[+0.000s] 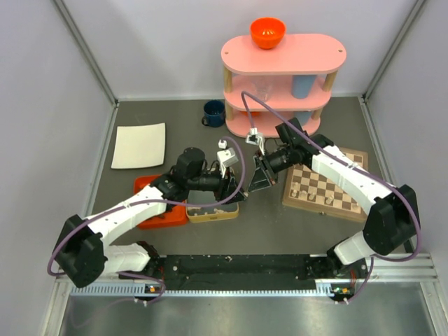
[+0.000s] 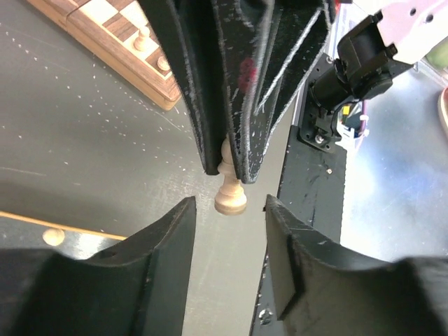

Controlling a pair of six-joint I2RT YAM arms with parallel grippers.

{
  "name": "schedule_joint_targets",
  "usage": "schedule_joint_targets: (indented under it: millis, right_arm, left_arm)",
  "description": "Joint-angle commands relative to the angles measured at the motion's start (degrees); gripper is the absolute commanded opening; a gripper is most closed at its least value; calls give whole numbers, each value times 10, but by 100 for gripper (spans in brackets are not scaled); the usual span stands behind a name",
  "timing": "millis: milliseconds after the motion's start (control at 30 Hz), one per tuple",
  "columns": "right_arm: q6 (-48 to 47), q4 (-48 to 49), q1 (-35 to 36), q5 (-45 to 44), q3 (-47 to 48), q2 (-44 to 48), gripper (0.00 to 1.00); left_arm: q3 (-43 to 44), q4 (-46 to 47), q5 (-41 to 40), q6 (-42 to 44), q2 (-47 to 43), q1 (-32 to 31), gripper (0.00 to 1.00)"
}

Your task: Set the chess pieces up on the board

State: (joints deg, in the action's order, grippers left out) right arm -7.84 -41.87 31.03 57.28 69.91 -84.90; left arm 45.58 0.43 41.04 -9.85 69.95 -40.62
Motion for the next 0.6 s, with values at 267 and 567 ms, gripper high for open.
schedule_joint_targets:
  millis: [267,567]
  right_arm:
    - [-230,-146,-113,-124,8,126,2]
    - [-271,-216,-377,-231,-43,213,2]
  left_arm:
    - [21,-142,-182,111,-160,42,79]
    - [-51,-177,-373,197,-257,48,98]
